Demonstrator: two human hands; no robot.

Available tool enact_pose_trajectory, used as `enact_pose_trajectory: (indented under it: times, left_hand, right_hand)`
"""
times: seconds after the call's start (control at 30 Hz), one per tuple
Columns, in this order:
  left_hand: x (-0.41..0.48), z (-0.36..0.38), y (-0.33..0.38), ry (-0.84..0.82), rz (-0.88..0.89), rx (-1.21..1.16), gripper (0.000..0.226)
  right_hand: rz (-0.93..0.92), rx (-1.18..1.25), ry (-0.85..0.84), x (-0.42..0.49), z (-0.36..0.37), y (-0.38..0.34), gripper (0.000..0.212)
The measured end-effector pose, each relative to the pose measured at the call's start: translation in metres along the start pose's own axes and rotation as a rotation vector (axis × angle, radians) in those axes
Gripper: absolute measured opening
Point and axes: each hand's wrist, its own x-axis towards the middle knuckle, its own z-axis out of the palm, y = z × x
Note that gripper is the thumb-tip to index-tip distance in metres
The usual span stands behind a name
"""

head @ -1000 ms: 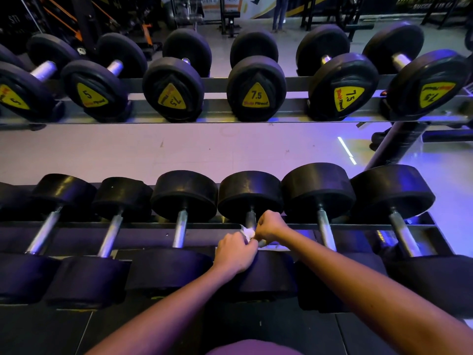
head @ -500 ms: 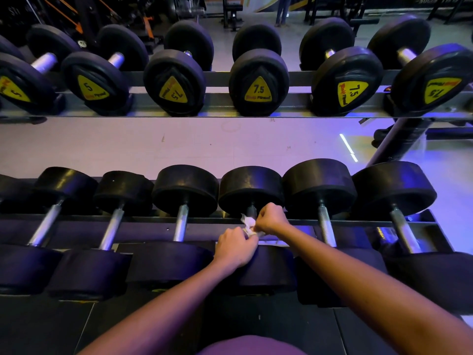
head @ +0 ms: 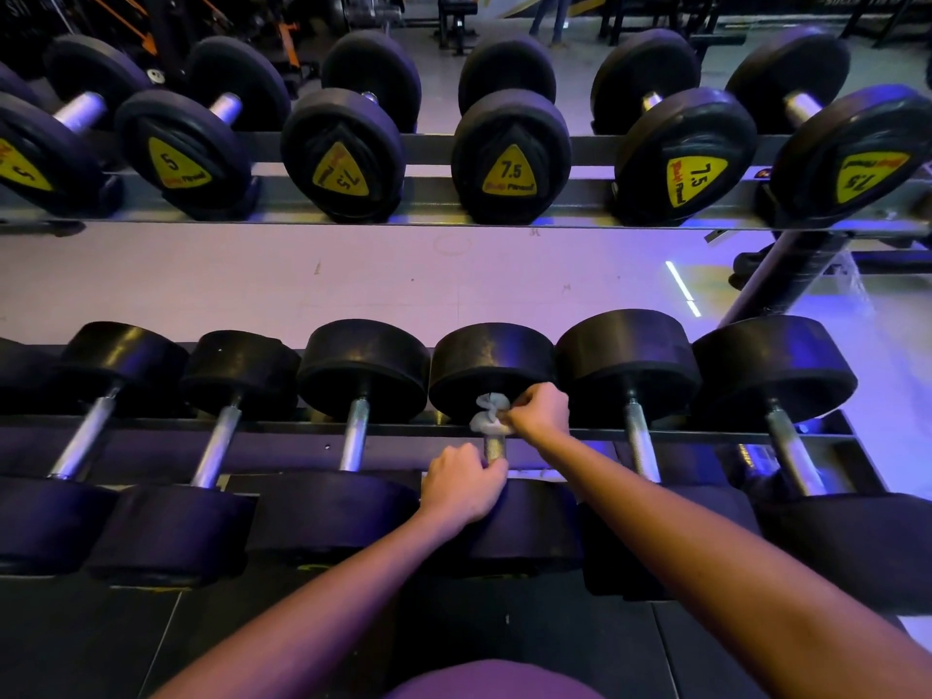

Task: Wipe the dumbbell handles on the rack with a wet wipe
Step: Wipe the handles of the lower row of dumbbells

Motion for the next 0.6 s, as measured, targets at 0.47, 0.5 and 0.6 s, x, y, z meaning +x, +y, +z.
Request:
enact_pose_trajectory:
  times: [0.47,0.5,0.6]
  left_hand:
    - [-0.001,0.001,-0.001,-0.003,-0.005,-0.028,0.041]
    - [0.000,0.001,-0.001,0.000,0.000,-0.025,0.041]
    - [-0.001,0.001,-0.001,0.003,0.000,-0.014,0.040]
  right_hand:
    - [0.037,0.044,0.028,0.000,0.011,0.000,0.029]
    - [0.029,0.038,0.038,0.001,0.012,0.001,0.024]
    - [0.007,0.024,0.055,0.000,0.014,0.004,0.013]
